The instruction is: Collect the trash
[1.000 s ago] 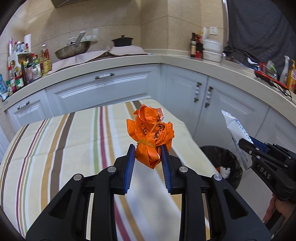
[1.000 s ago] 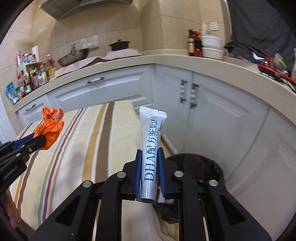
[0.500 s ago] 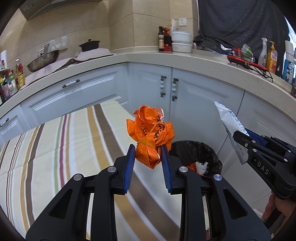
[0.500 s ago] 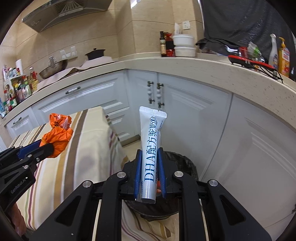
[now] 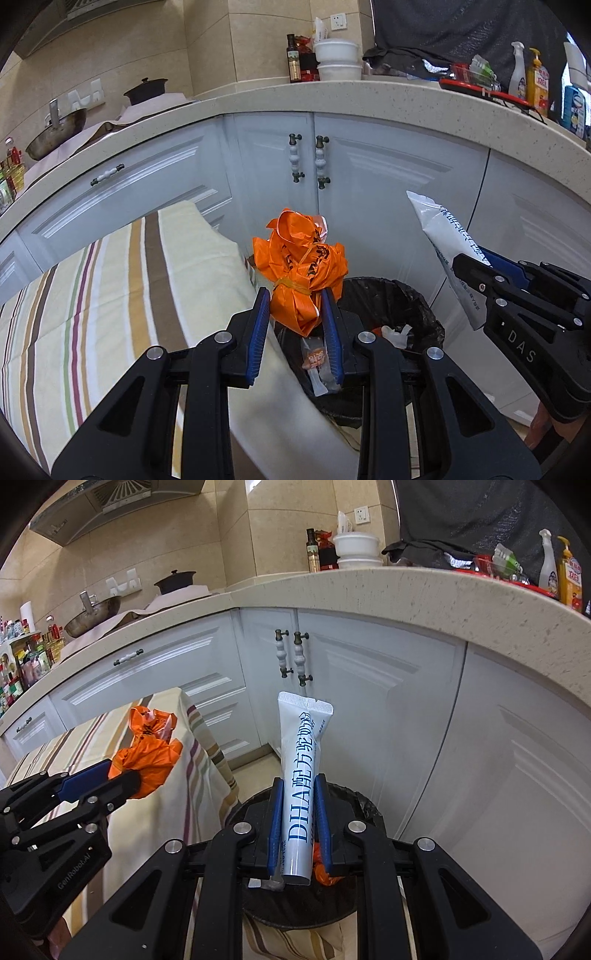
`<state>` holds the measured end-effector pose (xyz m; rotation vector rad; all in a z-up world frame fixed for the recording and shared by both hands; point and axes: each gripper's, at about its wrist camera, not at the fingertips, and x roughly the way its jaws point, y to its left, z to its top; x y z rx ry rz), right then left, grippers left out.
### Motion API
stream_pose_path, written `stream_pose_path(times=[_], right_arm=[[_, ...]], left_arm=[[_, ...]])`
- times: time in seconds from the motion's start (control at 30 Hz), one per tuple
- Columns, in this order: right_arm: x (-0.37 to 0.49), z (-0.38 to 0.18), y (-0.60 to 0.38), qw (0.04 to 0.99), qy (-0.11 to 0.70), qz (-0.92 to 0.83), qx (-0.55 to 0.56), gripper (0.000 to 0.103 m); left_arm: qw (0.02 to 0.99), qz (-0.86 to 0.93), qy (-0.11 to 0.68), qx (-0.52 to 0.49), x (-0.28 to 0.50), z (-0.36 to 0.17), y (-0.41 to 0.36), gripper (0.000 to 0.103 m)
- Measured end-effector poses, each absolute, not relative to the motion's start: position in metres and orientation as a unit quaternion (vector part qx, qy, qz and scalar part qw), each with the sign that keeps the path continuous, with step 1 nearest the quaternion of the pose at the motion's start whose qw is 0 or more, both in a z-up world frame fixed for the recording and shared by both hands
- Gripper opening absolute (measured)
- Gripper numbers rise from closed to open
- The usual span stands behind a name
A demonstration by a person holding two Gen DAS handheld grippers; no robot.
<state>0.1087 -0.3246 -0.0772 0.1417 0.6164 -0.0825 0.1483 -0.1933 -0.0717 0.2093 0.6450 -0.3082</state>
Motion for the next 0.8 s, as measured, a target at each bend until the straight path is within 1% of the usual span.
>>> stream_pose_path(times=[0.07,0.1,0.13,0.17,0.2,0.3,0.33,0.47,0.53,0.8], right_arm=[[0.116,-0.082,-0.327,0.948,0.306,-0.038,0.071,0.018],[0.12,-0.084,-0.328,0.948,0.309,-0.037,0.071,0.02],[0.125,-0.088,-0.329,0.946,0.313,-0.035,0.072,0.03],[0.129,-0.09,-0.331,0.946,0.313,-0.038,0.072,0.037],[0.131,-0.092,-0.332,0.947,0.31,-0.044,0.072,0.048],[0.133,-0.093,-0.333,0.948,0.307,-0.046,0.077,0.05],[0.133,-0.093,-0.333,0.948,0.306,-0.047,0.077,0.05],[0.13,-0.091,-0.333,0.949,0.302,-0.052,0.076,0.05],[0.128,-0.089,-0.334,0.949,0.3,-0.055,0.076,0.051],[0.114,-0.074,-0.333,0.954,0.283,-0.07,0.074,0.058]], left_arm=[[0.93,-0.151,0.318,0.104,0.155,-0.076,-0.197,0.028],[0.929,-0.151,0.32,0.107,0.159,-0.079,-0.201,0.029],[0.927,-0.152,0.323,0.112,0.163,-0.082,-0.204,0.032],[0.926,-0.152,0.325,0.116,0.165,-0.084,-0.207,0.037],[0.926,-0.149,0.326,0.119,0.167,-0.086,-0.208,0.044],[0.927,-0.148,0.327,0.113,0.171,-0.087,-0.208,0.049],[0.927,-0.147,0.327,0.111,0.172,-0.087,-0.207,0.052],[0.928,-0.146,0.326,0.104,0.174,-0.085,-0.204,0.054],[0.931,-0.143,0.322,0.099,0.172,-0.083,-0.201,0.061],[0.938,-0.141,0.303,0.092,0.16,-0.068,-0.19,0.066]])
